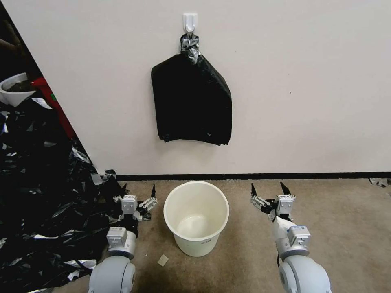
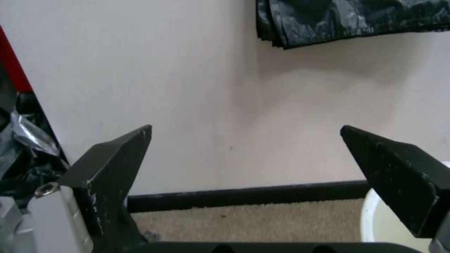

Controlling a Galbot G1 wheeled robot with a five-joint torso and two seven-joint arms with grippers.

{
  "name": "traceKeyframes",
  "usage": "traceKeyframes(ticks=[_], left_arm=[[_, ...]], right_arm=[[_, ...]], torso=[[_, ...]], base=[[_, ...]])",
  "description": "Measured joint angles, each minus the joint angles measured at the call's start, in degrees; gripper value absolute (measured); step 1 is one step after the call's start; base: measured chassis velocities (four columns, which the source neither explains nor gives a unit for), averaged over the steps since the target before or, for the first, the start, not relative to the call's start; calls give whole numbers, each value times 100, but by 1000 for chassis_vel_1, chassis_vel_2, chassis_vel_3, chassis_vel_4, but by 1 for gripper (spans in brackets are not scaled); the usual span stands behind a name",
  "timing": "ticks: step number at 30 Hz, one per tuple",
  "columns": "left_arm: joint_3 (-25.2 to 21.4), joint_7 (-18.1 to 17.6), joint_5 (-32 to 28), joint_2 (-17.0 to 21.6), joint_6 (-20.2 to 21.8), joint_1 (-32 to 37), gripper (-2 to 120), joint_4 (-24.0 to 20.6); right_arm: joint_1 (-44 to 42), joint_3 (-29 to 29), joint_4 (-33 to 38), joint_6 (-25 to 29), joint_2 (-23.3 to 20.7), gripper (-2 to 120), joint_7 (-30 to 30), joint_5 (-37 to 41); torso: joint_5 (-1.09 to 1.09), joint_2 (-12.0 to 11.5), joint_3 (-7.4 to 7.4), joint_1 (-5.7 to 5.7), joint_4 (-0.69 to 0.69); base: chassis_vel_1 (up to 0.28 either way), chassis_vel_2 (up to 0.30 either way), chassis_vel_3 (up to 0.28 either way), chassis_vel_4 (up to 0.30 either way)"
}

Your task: Place a trash bag onto the trash bin.

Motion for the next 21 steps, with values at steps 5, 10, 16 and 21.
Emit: traceKeyframes(ticks=[5, 10, 16, 21], left_arm=[[0, 0, 0, 0, 0, 0, 100, 0], [0, 0, 0, 0, 0, 0, 100, 0], [0, 0, 0, 0, 0, 0, 100, 0], [0, 0, 0, 0, 0, 0, 100, 0]], right_arm=[[0, 0, 0, 0, 1, 100, 0, 0], [0, 0, 0, 0, 1, 100, 0, 0], [0, 0, 0, 0, 0, 100, 0, 0], [0, 0, 0, 0, 0, 100, 0, 0]], torso=[[0, 0, 0, 0, 0], [0, 0, 0, 0, 0], [0, 0, 0, 0, 0], [0, 0, 0, 0, 0]], base=[[0, 0, 0, 0], [0, 0, 0, 0], [0, 0, 0, 0], [0, 0, 0, 0]])
